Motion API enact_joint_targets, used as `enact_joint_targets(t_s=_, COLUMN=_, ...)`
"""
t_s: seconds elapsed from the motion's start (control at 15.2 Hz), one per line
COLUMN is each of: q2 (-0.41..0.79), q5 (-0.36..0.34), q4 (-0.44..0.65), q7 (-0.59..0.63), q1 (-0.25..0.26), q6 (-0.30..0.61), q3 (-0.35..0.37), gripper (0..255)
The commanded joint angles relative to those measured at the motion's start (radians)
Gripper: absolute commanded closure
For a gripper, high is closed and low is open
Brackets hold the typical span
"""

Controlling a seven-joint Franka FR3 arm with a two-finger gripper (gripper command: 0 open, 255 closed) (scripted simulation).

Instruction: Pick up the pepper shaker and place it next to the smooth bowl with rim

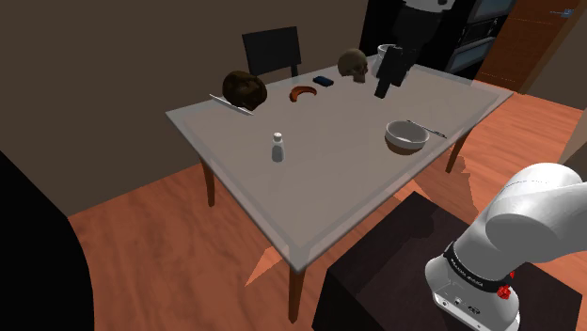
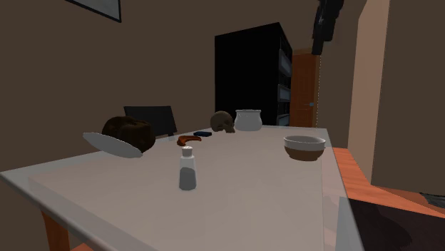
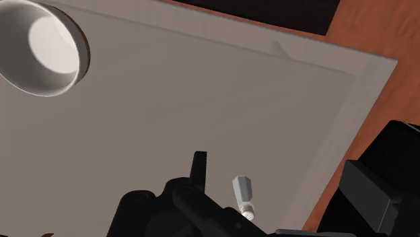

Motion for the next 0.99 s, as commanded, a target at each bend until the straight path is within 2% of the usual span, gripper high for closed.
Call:
enact_joint_targets(t_s=0.0, q2=0.0, q5=0.0, q4=0.0, q7=0.0, q1=0.0, q6=0.0, q3=0.0, gripper=0)
enact_joint_targets(t_s=0.46, q2=0.221, q5=-0.007, q4=0.031, q7=0.097, q1=-0.009, q6=0.18, q3=0.09, gripper=0)
enact_joint_targets(t_s=0.92, q2=0.478, q5=-0.063, q4=0.131, q7=0.212, q1=-0.026, q6=0.319, q3=0.171, gripper=0)
